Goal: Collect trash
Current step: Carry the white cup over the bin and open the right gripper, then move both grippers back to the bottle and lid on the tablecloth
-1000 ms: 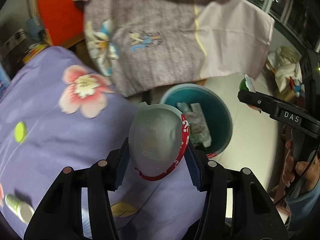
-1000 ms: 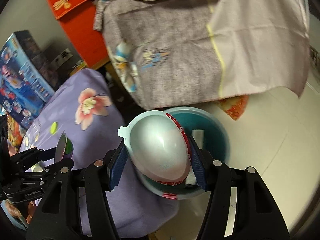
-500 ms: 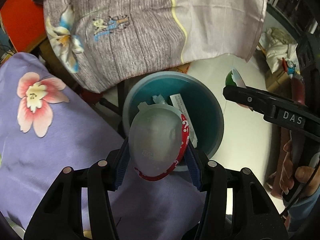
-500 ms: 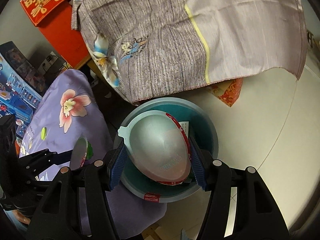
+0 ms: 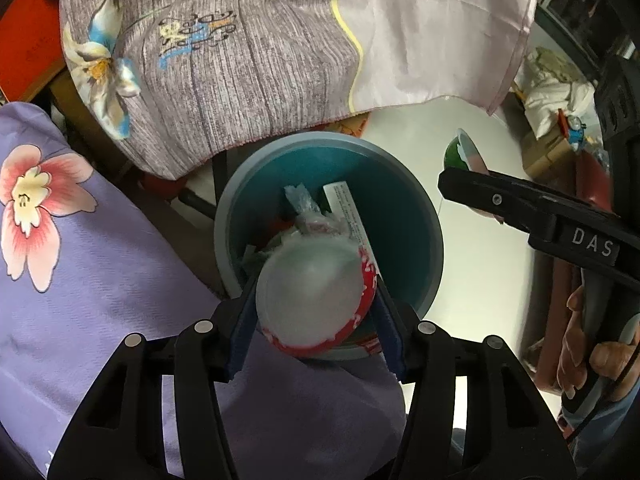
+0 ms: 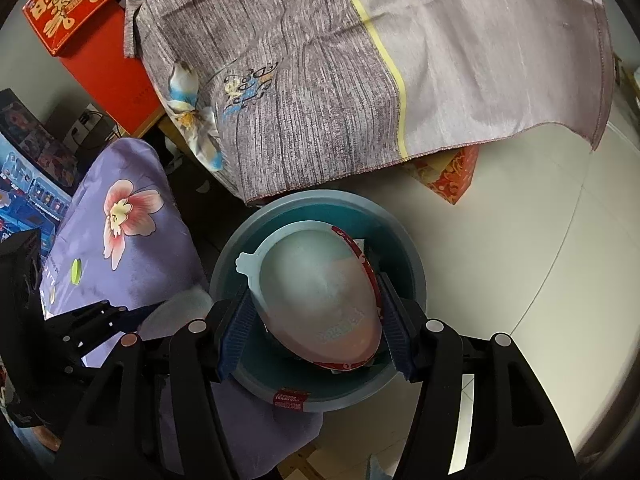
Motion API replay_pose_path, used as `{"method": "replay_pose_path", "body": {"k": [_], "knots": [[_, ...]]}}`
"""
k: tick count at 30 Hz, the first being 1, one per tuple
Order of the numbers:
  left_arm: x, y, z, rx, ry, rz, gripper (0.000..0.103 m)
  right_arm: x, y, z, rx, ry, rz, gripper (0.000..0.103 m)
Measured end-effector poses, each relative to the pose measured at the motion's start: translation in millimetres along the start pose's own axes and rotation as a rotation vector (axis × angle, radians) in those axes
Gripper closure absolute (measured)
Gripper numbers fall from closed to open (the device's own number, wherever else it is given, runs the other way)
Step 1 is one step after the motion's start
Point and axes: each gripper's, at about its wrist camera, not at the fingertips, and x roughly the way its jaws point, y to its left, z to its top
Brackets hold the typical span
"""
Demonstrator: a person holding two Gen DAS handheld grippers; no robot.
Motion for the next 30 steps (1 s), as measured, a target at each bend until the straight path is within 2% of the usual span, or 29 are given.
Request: {"method": "replay_pose_path", "body": {"k": [2, 6, 7, 17, 22, 24, 30], "knots": [[3, 0, 0, 0.002, 0.013, -0.003, 0.041, 0, 0, 0, -0.002, 0.003, -0.002, 0.046], [-1, 2, -1, 0.003, -0.006, 0.027, 0.015, 2, 1, -1, -0.007, 0.010, -0.005, 0.046], [-3, 2, -2, 0.001, -0.011, 0.031, 0.013, 3, 2, -1, -0.006, 0.013, -0.002, 0.046], [-21, 29, -11, -0.065, -0.038, 0.057, 0.009, 14, 19, -3, -0.029, 0.035, 0.021, 0.046], [-28, 40, -22, -0.089, -0.033, 0.069, 0.008, 26, 31, -6, -0.055, 0.074, 0.039, 0.045], [-30, 42, -26, -0.098, -0.032, 0.066, 0.008, 30, 37, -8, -0.064, 0.096, 0.052, 0.035], [-36, 52, -35, -0.130, -0.037, 0.050, 0.008, 31, 47, -9, -0.075, 0.101, 0.042, 0.034]]}}
